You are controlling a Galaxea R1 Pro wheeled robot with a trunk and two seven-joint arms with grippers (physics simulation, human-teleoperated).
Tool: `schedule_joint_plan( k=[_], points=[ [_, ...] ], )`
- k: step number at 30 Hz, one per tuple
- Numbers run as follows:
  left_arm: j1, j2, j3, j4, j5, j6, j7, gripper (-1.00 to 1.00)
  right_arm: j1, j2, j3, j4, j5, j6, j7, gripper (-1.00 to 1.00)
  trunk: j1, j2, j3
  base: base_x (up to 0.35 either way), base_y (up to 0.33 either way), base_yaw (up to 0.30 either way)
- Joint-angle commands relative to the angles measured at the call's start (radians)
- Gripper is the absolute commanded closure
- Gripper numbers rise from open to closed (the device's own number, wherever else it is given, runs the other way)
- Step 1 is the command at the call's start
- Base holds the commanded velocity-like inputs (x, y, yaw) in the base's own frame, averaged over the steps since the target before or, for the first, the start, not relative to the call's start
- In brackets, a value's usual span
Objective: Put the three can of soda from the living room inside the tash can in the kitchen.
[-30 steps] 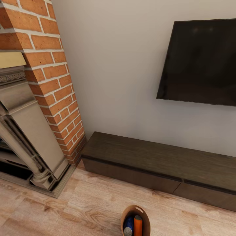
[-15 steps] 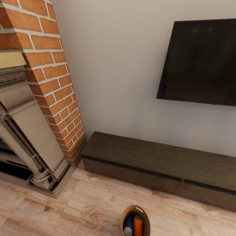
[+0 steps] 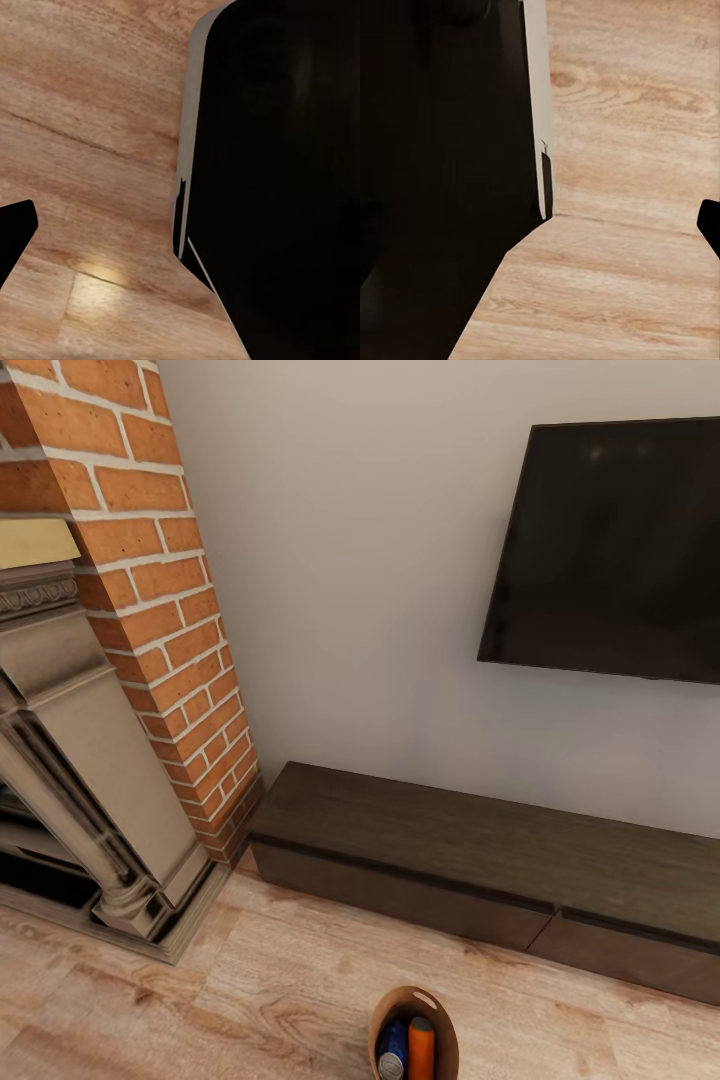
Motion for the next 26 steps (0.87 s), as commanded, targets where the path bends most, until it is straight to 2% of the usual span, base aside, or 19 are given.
schedule_joint_plan(
  k=[1, 26],
  points=[
    [0.0, 0.0, 0.0, 0.0, 0.0, 0.0, 0.0, -1.0, 0.0, 0.0, 0.0, 0.0, 0.0, 0.0, 0.0, -1.0, 0.0, 0.0, 0.0, 0.0, 0.0, 0.0],
    [-0.002, 0.0, -0.001, 0.0, 0.002, 0.0, 0.0, -1.0, 0.0, 0.0, 0.0, 0.0, 0.0, 0.0, 0.0, -1.0, 0.0, 0.0, 0.0, 0.0, 0.0, 0.0]
  ],
)
